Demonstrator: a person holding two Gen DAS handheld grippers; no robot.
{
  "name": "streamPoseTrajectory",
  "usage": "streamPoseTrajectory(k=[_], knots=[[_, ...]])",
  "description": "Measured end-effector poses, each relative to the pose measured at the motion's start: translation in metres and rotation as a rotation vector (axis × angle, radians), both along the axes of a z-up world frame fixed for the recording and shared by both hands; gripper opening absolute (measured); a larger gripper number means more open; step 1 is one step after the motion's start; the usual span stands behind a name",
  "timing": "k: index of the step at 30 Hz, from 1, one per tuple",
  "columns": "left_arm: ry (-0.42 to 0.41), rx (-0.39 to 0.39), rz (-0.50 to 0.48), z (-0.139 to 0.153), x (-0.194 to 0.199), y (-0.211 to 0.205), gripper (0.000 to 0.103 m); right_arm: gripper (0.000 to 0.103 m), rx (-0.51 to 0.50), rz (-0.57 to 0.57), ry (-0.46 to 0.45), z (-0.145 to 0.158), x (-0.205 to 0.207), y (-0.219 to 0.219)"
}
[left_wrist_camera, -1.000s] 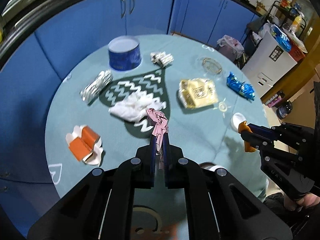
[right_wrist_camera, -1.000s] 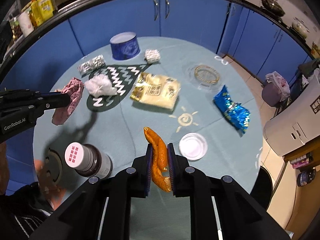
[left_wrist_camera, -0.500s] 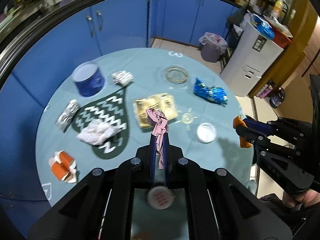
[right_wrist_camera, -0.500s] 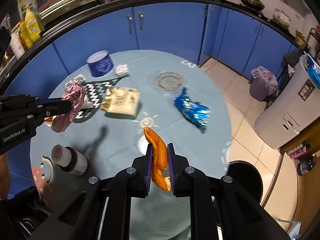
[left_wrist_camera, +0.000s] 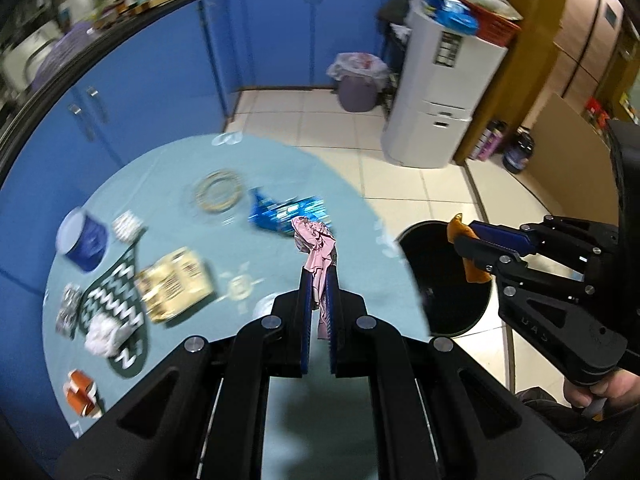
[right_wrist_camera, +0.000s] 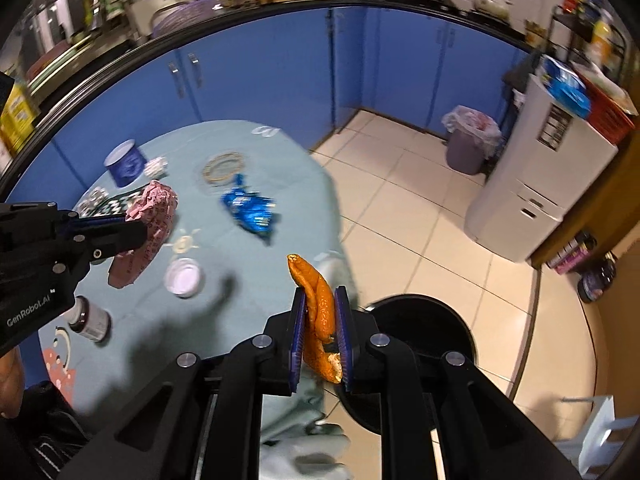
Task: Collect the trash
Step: 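Carry the pink paper and orange peel in both grippers over the black bin, then open the right gripper over the bin while the left holds the pink paper above it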
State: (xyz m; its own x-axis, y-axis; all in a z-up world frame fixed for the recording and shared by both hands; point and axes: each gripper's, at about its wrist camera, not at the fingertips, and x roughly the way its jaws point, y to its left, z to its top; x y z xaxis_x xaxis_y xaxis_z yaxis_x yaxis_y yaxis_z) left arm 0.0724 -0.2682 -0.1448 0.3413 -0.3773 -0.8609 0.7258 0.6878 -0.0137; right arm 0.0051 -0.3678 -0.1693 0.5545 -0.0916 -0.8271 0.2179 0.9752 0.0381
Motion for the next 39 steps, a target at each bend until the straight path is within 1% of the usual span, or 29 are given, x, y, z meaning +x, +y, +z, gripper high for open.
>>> streamPoseTrajectory(k=[6, 13, 27, 29, 32, 34, 35, 38, 39], knots=[[0.006, -0.001, -0.071, 0.003, -0.013, -0.044, 0.007, 0.015, 0.004, -0.058, -0.009, 0.001, -0.019, -0.036], [0.006, 0.01, -0.114, 0.004, -0.024, -0.076, 0.007, 0.015, 0.019, -0.111, -0.011, -0.005, -0.031, -0.065], [0.017, 0.021, -0.164, 0.003, -0.039, -0.116, 0.007, 0.015, 0.072, -0.171, -0.005, -0.013, -0.045, -0.104], [0.014, 0.018, -0.167, 0.004, -0.041, -0.12, 0.007, 0.015, 0.088, -0.18, 0.005, -0.015, -0.047, -0.11], [0.017, 0.017, -0.167, 0.004, -0.044, -0.127, 0.007, 0.015, 0.142, -0.192, 0.04, -0.023, -0.05, -0.12], [0.017, 0.019, -0.167, 0.005, -0.046, -0.13, 0.007, 0.015, 0.146, -0.199, 0.049, -0.026, -0.052, -0.123], [0.016, 0.019, -0.167, 0.005, -0.046, -0.132, 0.007, 0.019, 0.141, -0.204, 0.05, -0.027, -0.054, -0.125], [0.016, 0.026, -0.167, 0.004, -0.049, -0.137, 0.007, 0.019, 0.163, -0.206, 0.046, -0.03, -0.058, -0.129], [0.015, 0.03, -0.167, 0.003, -0.05, -0.138, 0.007, 0.028, 0.167, -0.212, 0.047, -0.031, -0.059, -0.131]])
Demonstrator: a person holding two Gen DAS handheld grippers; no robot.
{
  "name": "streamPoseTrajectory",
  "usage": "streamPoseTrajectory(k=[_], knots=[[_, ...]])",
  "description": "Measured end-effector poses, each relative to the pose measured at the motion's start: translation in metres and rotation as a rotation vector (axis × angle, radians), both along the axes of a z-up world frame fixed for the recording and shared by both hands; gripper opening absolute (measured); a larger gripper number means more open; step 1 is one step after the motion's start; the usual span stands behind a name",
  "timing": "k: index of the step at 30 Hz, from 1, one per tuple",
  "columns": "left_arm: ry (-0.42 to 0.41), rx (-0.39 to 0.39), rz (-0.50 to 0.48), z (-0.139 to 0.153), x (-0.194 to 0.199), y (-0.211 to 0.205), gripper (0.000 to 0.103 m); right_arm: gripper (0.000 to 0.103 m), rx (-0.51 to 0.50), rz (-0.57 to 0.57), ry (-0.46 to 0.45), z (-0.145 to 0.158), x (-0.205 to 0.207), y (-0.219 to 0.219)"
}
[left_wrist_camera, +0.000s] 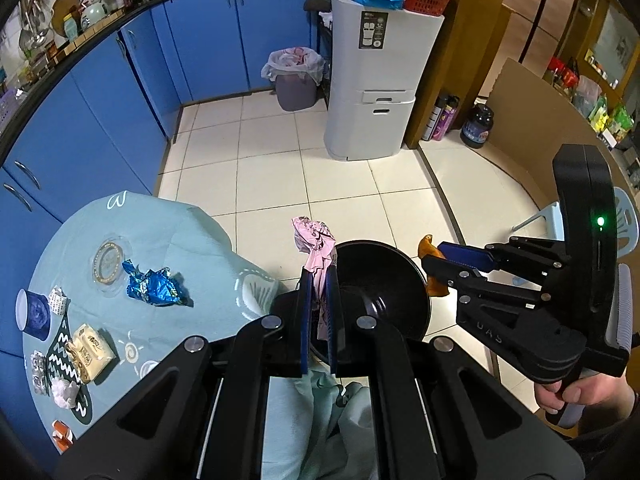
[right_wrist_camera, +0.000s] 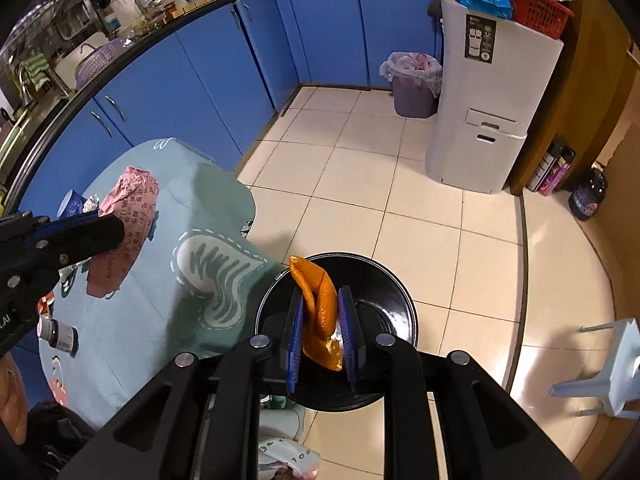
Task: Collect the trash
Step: 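Open the right gripper over the bin while the left holds the pink paper above it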
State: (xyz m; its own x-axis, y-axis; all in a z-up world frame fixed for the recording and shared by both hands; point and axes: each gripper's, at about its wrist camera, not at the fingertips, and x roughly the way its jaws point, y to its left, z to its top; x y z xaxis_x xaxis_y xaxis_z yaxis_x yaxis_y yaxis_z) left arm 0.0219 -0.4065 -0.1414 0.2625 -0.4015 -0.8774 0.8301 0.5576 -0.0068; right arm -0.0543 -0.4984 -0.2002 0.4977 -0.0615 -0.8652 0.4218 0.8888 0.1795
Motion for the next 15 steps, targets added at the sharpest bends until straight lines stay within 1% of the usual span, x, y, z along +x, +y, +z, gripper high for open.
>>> streamPoseTrajectory(k=[1, 3, 4, 8, 15], knots=[[0.001, 0.001, -0.001, 0.0, -0.001, -0.001, 0.007, 0.052, 0.001, -0.007, 0.003, -0.001, -0.002, -0.002], [0.006, 0.003, -0.001, -0.001, -0.002, -0.002, 0.007, 0.087, -0.004, -0.015, -0.015, 0.001, -0.005, -0.005], [0.009, 0.004, -0.001, -0.002, -0.002, -0.003, 0.007, 0.087, -0.029, -0.034, -0.047, 0.005, -0.01, -0.006], [0.03, -0.004, -0.008, -0.002, -0.003, -0.006, 0.007, 0.087, -0.097, -0.064, -0.04, 0.009, -0.015, -0.009], [0.031, -0.011, -0.04, 0.0, -0.014, -0.017, 0.007, 0.087, -0.116, -0.109, -0.03, 0.009, -0.025, -0.02]])
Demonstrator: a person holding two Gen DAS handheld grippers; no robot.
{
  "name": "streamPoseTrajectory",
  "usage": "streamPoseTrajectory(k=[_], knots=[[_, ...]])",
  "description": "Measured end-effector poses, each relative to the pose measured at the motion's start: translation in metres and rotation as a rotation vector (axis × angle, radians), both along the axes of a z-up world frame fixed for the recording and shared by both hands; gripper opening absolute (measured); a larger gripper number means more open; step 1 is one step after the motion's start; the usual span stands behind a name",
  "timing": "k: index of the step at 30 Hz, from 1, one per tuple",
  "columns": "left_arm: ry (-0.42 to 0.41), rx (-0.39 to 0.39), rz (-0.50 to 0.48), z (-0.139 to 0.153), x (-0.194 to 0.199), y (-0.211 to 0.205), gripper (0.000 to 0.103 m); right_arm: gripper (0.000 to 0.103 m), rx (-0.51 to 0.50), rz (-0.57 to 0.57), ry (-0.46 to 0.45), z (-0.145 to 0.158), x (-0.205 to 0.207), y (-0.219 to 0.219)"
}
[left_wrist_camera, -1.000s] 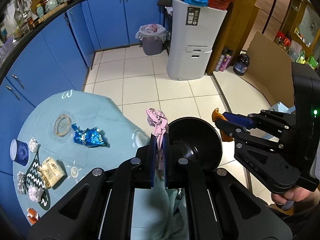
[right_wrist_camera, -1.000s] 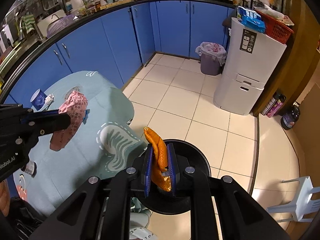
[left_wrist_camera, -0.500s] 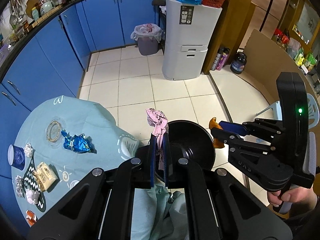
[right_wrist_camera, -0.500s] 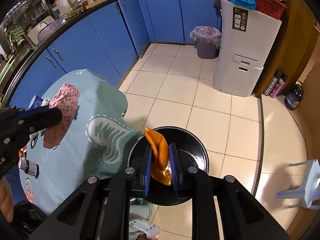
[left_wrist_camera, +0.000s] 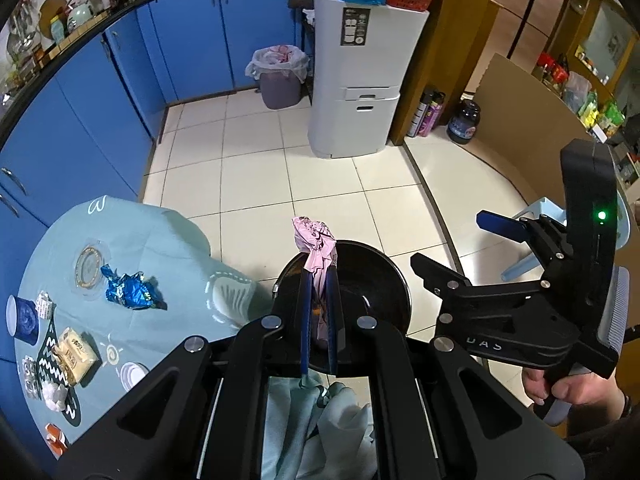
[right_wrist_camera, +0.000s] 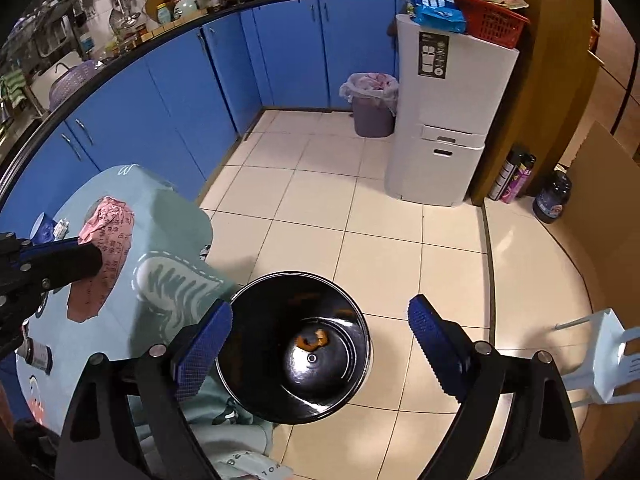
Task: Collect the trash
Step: 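Open the right gripper over the bin while the left holds the pink paper above it, then open the left gripper to drop the pink paper into the black bin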
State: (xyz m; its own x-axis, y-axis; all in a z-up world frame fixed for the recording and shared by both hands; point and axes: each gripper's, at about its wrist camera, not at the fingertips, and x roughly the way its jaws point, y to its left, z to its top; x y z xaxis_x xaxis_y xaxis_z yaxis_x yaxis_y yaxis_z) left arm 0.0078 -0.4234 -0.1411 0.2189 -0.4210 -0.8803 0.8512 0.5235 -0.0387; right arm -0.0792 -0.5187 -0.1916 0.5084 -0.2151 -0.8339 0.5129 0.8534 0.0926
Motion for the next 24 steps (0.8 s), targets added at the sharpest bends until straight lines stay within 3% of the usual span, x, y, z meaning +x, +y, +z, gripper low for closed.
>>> streamPoseTrajectory(k=[12, 17, 20, 21, 23, 24], knots=[[-0.002, 0.012, 0.026, 0.0, 0.0, -0.007, 0.009, 0.087, 0.012, -0.043, -0.006, -0.002, -0.014, -0.013], [0.06, 0.003, 0.027, -0.002, 0.003, -0.006, 0.01, 0.087, 0.024, -0.047, -0.008, -0.003, -0.015, -0.015], [0.044, 0.009, 0.045, -0.003, 0.004, -0.005, 0.018, 0.087, 0.021, -0.044, -0.009, -0.002, -0.015, -0.014], [0.045, 0.007, 0.049, -0.003, 0.005, -0.004, 0.027, 0.087, 0.02, -0.046, -0.011, -0.002, -0.016, -0.014], [0.05, -0.016, 0.059, 0.0, 0.006, -0.001, 0.065, 0.087, 0.026, -0.052, -0.014, -0.002, -0.017, -0.015], [0.042, -0.041, 0.065, 0.004, 0.006, 0.002, 0.094, 0.087, 0.028, -0.053, -0.014, -0.002, -0.017, -0.015]])
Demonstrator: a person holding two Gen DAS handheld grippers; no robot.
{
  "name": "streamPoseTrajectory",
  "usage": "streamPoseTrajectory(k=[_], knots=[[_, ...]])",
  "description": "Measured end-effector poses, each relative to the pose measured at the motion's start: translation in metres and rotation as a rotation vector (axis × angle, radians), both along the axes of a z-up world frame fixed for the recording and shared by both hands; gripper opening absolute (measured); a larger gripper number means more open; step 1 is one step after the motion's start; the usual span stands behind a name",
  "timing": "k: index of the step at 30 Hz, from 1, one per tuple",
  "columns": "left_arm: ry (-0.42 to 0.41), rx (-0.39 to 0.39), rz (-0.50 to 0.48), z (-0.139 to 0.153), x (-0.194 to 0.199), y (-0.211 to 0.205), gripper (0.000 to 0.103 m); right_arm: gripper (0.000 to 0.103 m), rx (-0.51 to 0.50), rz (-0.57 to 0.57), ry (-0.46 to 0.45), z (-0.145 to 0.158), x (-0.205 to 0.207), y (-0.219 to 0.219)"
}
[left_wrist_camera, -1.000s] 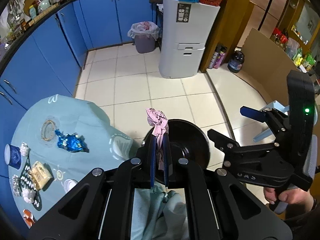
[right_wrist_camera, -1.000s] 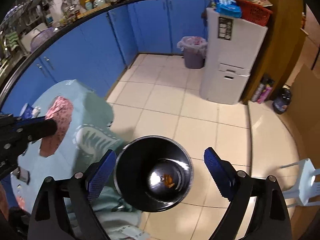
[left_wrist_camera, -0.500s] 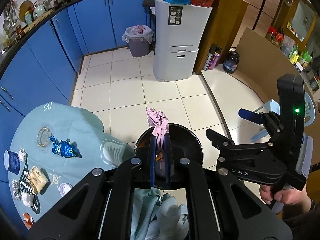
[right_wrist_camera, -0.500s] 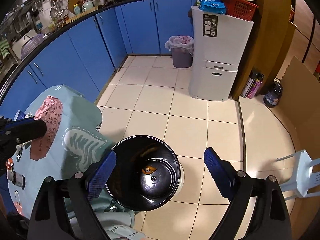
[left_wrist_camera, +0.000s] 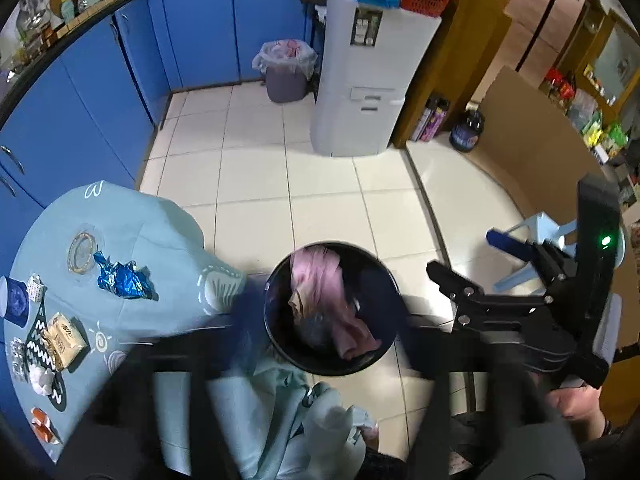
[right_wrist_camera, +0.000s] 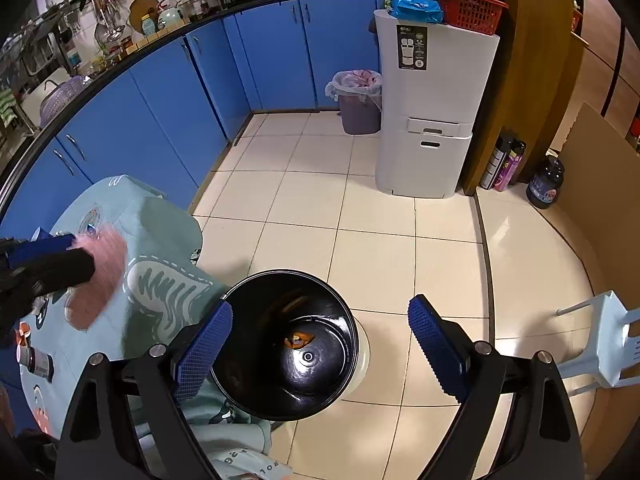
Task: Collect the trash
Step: 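Open the left gripper to drop the pink paper into the black bin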
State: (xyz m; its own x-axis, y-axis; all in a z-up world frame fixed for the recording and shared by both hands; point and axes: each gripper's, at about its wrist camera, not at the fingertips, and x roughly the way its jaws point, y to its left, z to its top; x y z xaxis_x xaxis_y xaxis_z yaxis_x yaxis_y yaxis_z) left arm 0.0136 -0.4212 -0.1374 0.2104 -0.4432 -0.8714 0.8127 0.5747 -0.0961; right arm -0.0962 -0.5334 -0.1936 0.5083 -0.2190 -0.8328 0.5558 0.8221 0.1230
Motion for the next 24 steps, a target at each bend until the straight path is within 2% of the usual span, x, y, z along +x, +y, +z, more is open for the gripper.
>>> streamPoseTrajectory(k=[1, 4, 12, 24], knots=[[-0.031, -0.047, 0.014, 0.008, -0.001, 0.005, 0.097, 0.087, 0.001, -0.001, 0.0, 0.0, 0.0, 0.0], [-0.08, -0.054, 0.016, 0.016, -0.004, 0.006, 0.097, 0.087, 0.001, -0.004, 0.002, -0.001, -0.001, -0.001], [-0.042, -0.078, 0.062, 0.019, 0.008, 0.019, 0.097, 0.087, 0.001, 0.015, -0.004, 0.002, 0.003, 0.005], [-0.082, -0.052, 0.236, 0.021, 0.032, 0.081, 0.097, 0.087, -0.076, 0.13, -0.073, 0.022, 0.028, 0.053]])
